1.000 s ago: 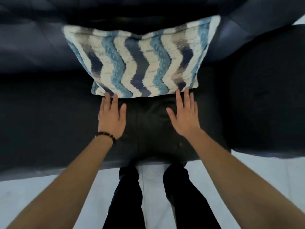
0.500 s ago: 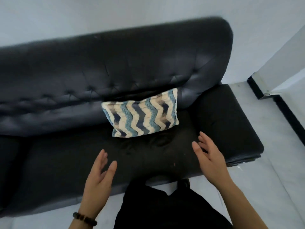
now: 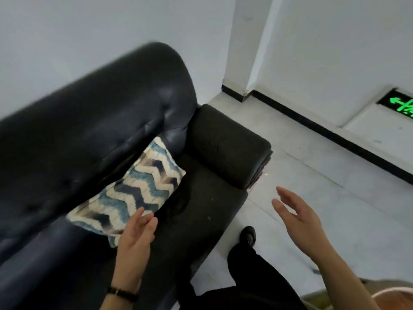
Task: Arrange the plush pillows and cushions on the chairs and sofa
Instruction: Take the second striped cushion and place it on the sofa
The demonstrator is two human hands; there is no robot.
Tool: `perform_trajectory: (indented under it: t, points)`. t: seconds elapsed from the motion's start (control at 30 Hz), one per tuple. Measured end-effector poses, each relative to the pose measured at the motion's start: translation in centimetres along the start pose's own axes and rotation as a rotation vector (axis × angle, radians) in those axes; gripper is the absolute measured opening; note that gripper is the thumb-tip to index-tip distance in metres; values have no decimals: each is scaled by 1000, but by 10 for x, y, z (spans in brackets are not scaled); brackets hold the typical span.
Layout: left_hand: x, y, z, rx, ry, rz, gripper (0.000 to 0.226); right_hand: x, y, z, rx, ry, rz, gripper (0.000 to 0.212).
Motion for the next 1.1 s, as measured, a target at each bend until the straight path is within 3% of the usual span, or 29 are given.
perform_trajectory:
  t: [0.27,0.47,0.77,0.93,1.1]
  points:
    - [81,-49,195,-383,-201,218,47,90,-52,-114,246,-345,177,36]
    - [124,-60,354,-477,-248,255,49,105,-140,-208,206,-413,213,43]
    - [201,-88,578,-606,-302,409,52,124,-258,-379,369,-542,223,43]
    - [199,-105,762,-797,-321,396,46,184,-313,-453,535,-626,370,42]
    - [231,-53,983,-1178,-350,487,40,240,-305,-563,863,-736,521,39]
Point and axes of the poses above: each hand's wrist, its own y-axis away from the middle knuckle, its own z-axis out of the palm, x = y × z, the point moved 7 cm from there along -y, towards the middle knuckle, and after that the axes turned 14 degrees about z, right-handed, at the moved point
